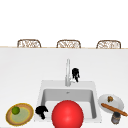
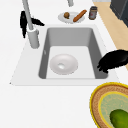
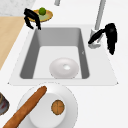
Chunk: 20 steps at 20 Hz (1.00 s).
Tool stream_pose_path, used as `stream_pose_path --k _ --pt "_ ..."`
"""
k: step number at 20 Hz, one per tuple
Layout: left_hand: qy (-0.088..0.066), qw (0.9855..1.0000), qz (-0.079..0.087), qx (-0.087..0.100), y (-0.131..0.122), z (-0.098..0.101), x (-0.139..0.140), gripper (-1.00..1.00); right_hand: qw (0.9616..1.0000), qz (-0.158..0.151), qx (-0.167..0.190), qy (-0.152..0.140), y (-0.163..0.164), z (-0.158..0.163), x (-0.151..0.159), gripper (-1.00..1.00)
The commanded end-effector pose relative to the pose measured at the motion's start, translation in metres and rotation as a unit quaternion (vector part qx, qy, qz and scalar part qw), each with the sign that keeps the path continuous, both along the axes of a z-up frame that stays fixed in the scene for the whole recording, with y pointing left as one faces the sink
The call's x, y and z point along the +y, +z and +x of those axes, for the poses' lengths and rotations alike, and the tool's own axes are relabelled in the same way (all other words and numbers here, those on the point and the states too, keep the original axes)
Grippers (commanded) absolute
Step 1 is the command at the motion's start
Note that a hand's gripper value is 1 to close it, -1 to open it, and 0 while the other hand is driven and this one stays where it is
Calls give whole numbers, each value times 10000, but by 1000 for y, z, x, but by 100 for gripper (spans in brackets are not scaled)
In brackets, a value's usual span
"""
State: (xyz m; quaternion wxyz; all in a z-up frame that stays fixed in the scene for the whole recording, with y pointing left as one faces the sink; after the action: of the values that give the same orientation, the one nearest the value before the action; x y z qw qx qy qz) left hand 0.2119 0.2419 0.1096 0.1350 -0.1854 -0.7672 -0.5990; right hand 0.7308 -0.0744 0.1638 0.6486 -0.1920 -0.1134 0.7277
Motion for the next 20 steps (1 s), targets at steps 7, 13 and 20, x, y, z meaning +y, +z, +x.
stream_pose_path --k 7,13,20 --pt "0 10000 0 0 0 0 0 0 9968 575 497 263 -22 9 -10 100" --pt "0 10000 0 0 0 0 0 0 9860 1174 1187 31 -24 -1 -22 100" --pt "0 10000 0 0 0 0 0 0 9866 1152 1153 17 -24 3 -19 100"
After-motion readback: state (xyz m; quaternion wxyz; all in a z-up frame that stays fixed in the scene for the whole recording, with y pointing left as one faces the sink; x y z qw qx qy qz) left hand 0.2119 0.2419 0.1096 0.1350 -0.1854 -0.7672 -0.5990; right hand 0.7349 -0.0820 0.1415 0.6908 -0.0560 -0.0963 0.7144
